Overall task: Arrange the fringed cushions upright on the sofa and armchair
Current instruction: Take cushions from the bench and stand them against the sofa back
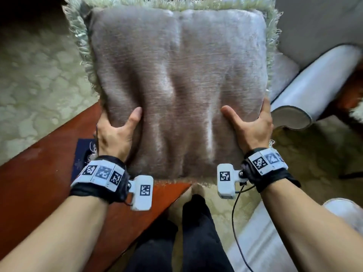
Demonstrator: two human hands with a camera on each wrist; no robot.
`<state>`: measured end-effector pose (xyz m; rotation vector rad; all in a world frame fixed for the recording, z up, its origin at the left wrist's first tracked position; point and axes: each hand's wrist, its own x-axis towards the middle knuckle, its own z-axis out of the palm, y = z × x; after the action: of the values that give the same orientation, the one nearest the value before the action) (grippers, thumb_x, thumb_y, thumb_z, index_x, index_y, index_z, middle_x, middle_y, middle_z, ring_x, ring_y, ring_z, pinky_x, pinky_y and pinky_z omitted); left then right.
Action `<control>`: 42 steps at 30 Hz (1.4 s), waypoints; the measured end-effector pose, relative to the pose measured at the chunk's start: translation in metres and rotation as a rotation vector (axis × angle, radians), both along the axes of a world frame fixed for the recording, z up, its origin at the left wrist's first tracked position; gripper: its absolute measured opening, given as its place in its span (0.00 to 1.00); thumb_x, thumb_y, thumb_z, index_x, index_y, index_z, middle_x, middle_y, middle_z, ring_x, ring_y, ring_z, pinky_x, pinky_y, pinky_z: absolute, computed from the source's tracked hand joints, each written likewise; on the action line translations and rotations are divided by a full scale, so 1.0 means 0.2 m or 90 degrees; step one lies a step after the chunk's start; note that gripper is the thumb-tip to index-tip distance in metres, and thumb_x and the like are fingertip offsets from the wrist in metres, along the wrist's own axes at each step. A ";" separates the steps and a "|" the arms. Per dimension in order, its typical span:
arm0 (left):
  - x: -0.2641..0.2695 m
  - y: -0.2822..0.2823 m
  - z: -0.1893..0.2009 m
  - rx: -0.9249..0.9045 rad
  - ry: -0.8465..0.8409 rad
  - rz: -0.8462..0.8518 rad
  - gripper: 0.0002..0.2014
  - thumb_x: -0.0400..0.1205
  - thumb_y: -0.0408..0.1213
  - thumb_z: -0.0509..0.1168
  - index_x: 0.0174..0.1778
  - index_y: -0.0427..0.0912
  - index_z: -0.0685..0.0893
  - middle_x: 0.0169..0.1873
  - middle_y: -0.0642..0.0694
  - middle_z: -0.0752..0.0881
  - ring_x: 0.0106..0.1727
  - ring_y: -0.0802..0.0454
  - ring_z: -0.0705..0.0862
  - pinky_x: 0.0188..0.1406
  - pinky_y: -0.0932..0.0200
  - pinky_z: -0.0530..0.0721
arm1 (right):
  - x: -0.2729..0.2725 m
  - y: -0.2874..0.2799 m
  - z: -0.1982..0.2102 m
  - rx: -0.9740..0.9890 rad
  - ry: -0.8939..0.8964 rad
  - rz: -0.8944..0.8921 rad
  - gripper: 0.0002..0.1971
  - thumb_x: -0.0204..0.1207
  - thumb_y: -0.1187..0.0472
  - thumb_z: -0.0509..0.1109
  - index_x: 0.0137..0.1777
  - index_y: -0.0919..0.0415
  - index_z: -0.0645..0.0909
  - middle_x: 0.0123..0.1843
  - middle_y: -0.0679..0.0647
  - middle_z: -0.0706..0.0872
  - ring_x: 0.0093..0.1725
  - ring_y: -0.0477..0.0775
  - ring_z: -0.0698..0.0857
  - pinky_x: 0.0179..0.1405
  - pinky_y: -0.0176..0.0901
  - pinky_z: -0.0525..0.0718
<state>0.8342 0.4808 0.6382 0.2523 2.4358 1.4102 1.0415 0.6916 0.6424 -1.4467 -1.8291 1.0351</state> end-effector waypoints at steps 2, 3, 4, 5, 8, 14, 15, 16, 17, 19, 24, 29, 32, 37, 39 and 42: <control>0.08 0.12 0.07 0.011 0.018 -0.050 0.34 0.77 0.62 0.75 0.76 0.49 0.81 0.61 0.56 0.86 0.60 0.59 0.82 0.61 0.67 0.75 | 0.16 0.03 0.08 0.014 0.007 -0.047 0.55 0.53 0.22 0.80 0.81 0.41 0.69 0.64 0.47 0.89 0.65 0.57 0.88 0.71 0.55 0.84; 0.12 0.18 0.09 0.015 0.026 -0.078 0.34 0.77 0.63 0.75 0.75 0.50 0.81 0.61 0.55 0.88 0.60 0.57 0.84 0.62 0.64 0.77 | 0.26 0.04 0.11 0.019 0.005 -0.074 0.56 0.53 0.22 0.80 0.82 0.41 0.68 0.66 0.48 0.88 0.66 0.58 0.87 0.72 0.55 0.83; 0.18 0.25 0.12 0.019 0.033 -0.108 0.34 0.77 0.64 0.74 0.76 0.52 0.81 0.60 0.54 0.88 0.61 0.55 0.85 0.62 0.62 0.78 | 0.36 0.06 0.15 0.025 0.004 -0.102 0.57 0.53 0.22 0.80 0.83 0.41 0.67 0.68 0.49 0.88 0.67 0.58 0.87 0.73 0.55 0.83; 0.25 0.32 0.14 0.026 0.041 -0.139 0.34 0.77 0.64 0.74 0.77 0.53 0.80 0.60 0.54 0.89 0.62 0.55 0.86 0.63 0.62 0.79 | 0.47 0.08 0.18 0.034 0.003 -0.130 0.58 0.53 0.22 0.80 0.84 0.42 0.67 0.69 0.50 0.88 0.68 0.57 0.87 0.73 0.54 0.83; 0.51 0.58 0.24 0.061 0.039 -0.232 0.33 0.76 0.63 0.75 0.76 0.54 0.81 0.60 0.57 0.88 0.63 0.55 0.86 0.65 0.63 0.78 | 0.84 0.13 0.28 0.063 0.024 -0.219 0.55 0.55 0.25 0.82 0.82 0.45 0.70 0.69 0.48 0.88 0.66 0.52 0.87 0.71 0.50 0.83; 1.22 1.16 0.42 0.122 0.054 -0.415 0.35 0.69 0.70 0.75 0.70 0.61 0.83 0.59 0.58 0.90 0.62 0.55 0.88 0.71 0.53 0.82 | 1.67 0.22 0.47 0.117 0.066 -0.430 0.51 0.56 0.28 0.84 0.79 0.46 0.72 0.68 0.46 0.87 0.65 0.50 0.87 0.70 0.50 0.83; 1.36 1.25 0.44 0.130 0.054 -0.447 0.34 0.67 0.72 0.75 0.67 0.62 0.83 0.58 0.58 0.91 0.61 0.54 0.88 0.71 0.52 0.83 | 1.82 0.22 0.50 0.131 0.066 -0.467 0.52 0.56 0.28 0.84 0.79 0.46 0.71 0.69 0.45 0.87 0.66 0.49 0.86 0.71 0.51 0.83; 1.53 1.33 0.48 0.138 0.048 -0.489 0.32 0.68 0.72 0.75 0.64 0.62 0.84 0.57 0.57 0.91 0.60 0.53 0.89 0.69 0.53 0.83 | 1.98 0.20 0.52 0.144 0.065 -0.509 0.52 0.55 0.27 0.84 0.79 0.45 0.71 0.69 0.44 0.86 0.66 0.49 0.86 0.71 0.51 0.83; 1.71 1.42 0.51 0.138 0.039 -0.535 0.28 0.69 0.70 0.76 0.62 0.62 0.85 0.55 0.56 0.91 0.58 0.54 0.88 0.65 0.56 0.83 | 2.15 0.19 0.55 0.157 0.065 -0.553 0.52 0.55 0.27 0.83 0.79 0.45 0.71 0.69 0.43 0.85 0.67 0.49 0.85 0.71 0.50 0.83; 2.01 1.52 0.56 0.172 -0.001 -0.611 0.25 0.69 0.66 0.76 0.60 0.61 0.86 0.52 0.57 0.92 0.54 0.56 0.89 0.60 0.59 0.83 | 2.42 0.13 0.58 0.178 0.067 -0.624 0.52 0.56 0.27 0.84 0.80 0.44 0.70 0.68 0.42 0.84 0.67 0.49 0.85 0.71 0.48 0.82; 2.77 1.69 0.57 0.219 -0.016 -0.818 0.23 0.71 0.61 0.78 0.59 0.56 0.87 0.53 0.54 0.92 0.49 0.69 0.89 0.58 0.65 0.86 | 3.00 -0.15 0.56 0.221 0.069 -0.838 0.57 0.53 0.23 0.82 0.82 0.45 0.70 0.72 0.44 0.85 0.69 0.47 0.85 0.71 0.51 0.84; 3.43 1.72 0.50 0.207 -0.026 -1.020 0.32 0.65 0.72 0.73 0.58 0.55 0.87 0.52 0.55 0.91 0.57 0.54 0.89 0.64 0.53 0.85 | 3.34 -0.51 0.47 0.201 0.009 -1.051 0.62 0.51 0.17 0.76 0.85 0.44 0.64 0.74 0.50 0.83 0.71 0.56 0.84 0.69 0.59 0.85; 3.75 1.68 0.39 0.234 -0.073 -1.145 0.32 0.69 0.68 0.75 0.63 0.52 0.88 0.54 0.55 0.92 0.58 0.55 0.90 0.67 0.47 0.86 | 3.42 -0.71 0.41 0.196 -0.031 -1.166 0.61 0.51 0.16 0.75 0.85 0.43 0.65 0.73 0.52 0.84 0.69 0.58 0.84 0.66 0.60 0.86; 4.15 1.55 0.18 0.233 -0.147 -1.323 0.32 0.69 0.67 0.76 0.64 0.52 0.88 0.52 0.59 0.91 0.58 0.59 0.90 0.66 0.49 0.87 | 3.40 -0.97 0.27 0.221 -0.074 -1.329 0.55 0.55 0.22 0.80 0.82 0.42 0.68 0.71 0.48 0.85 0.67 0.55 0.85 0.64 0.56 0.88; 4.26 1.48 0.08 0.235 -0.174 -1.375 0.35 0.67 0.72 0.76 0.63 0.53 0.88 0.54 0.57 0.92 0.58 0.58 0.90 0.66 0.48 0.87 | 3.37 -1.06 0.18 0.226 -0.073 -1.379 0.54 0.56 0.24 0.81 0.82 0.43 0.68 0.71 0.47 0.85 0.68 0.53 0.84 0.67 0.56 0.87; 4.40 1.35 -0.09 0.233 -0.199 -1.434 0.39 0.64 0.75 0.75 0.63 0.52 0.88 0.53 0.57 0.92 0.58 0.57 0.90 0.67 0.46 0.87 | 3.37 -1.20 0.03 0.229 -0.083 -1.443 0.55 0.55 0.23 0.80 0.82 0.42 0.68 0.71 0.46 0.85 0.69 0.52 0.84 0.68 0.56 0.86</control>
<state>1.7149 0.7503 0.6195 1.7594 0.4106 0.4520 1.7146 0.4511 0.6484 -1.9690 0.3297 -0.5510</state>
